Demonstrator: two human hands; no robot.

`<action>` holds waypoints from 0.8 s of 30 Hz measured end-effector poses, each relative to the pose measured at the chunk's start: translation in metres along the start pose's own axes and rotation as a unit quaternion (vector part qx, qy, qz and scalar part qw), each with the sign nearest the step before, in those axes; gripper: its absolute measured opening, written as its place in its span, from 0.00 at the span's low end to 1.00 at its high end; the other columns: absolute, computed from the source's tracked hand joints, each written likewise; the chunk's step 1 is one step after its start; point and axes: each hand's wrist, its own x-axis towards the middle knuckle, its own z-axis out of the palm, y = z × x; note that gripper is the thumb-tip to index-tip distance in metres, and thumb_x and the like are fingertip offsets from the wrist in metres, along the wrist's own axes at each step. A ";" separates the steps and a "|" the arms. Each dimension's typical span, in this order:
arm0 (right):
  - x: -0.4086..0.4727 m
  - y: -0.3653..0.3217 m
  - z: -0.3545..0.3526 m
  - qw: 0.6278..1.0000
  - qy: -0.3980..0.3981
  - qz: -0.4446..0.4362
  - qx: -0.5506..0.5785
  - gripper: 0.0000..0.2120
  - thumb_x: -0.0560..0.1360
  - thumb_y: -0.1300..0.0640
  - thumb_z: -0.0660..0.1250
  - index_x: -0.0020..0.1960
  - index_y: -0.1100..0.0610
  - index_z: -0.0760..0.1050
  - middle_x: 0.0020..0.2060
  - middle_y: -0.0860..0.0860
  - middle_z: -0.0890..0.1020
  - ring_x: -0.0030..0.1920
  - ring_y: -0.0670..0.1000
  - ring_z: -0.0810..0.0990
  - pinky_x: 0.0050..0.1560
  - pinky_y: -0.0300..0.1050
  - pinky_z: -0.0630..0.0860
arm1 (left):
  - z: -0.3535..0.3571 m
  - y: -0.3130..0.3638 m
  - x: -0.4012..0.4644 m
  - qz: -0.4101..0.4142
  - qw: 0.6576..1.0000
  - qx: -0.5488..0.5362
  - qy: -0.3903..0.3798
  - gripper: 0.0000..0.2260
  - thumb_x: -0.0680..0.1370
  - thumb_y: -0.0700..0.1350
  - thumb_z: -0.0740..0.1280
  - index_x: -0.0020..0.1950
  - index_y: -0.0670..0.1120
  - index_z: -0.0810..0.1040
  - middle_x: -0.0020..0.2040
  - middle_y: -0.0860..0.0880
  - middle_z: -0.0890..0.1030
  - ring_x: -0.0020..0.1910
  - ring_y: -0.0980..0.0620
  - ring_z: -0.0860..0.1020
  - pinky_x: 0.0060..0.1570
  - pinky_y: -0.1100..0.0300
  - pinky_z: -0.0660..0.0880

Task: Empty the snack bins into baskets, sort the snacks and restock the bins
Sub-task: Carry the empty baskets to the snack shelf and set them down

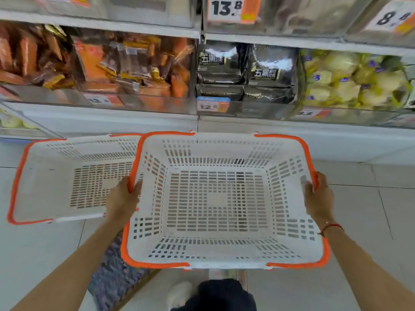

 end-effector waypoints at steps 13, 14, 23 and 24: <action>0.101 0.097 0.187 0.997 0.013 -0.078 -0.004 0.13 0.81 0.56 0.59 0.64 0.57 0.68 0.48 0.62 0.81 0.47 0.65 0.80 0.46 0.55 0.75 | 0.193 -0.072 0.097 0.119 0.967 0.159 0.162 0.18 0.80 0.50 0.65 0.54 0.34 0.76 0.61 0.35 0.75 0.60 0.34 0.70 0.55 0.38 0.69; 0.107 0.096 0.198 0.996 0.012 -0.085 -0.002 0.14 0.81 0.56 0.59 0.65 0.58 0.68 0.48 0.63 0.81 0.47 0.65 0.79 0.45 0.54 0.74 | 0.198 -0.078 0.104 0.127 0.963 0.150 0.183 0.18 0.79 0.49 0.66 0.57 0.34 0.76 0.66 0.35 0.72 0.65 0.33 0.67 0.60 0.36 0.66; 0.120 0.078 0.247 0.992 0.037 -0.115 -0.035 0.16 0.82 0.56 0.56 0.69 0.59 0.64 0.55 0.63 0.79 0.53 0.66 0.78 0.47 0.55 0.71 | 0.199 -0.094 0.143 0.067 0.989 0.093 0.097 0.32 0.81 0.55 0.59 0.80 0.54 0.45 0.78 0.41 0.55 0.61 0.31 0.74 0.47 0.40 0.74; 0.120 0.080 0.248 0.992 0.030 -0.113 -0.052 0.17 0.83 0.55 0.55 0.69 0.59 0.63 0.54 0.63 0.79 0.52 0.66 0.78 0.47 0.54 0.71 | 0.199 -0.093 0.144 0.038 0.993 0.069 0.083 0.35 0.81 0.56 0.59 0.80 0.52 0.42 0.74 0.39 0.64 0.56 0.33 0.77 0.44 0.42 0.74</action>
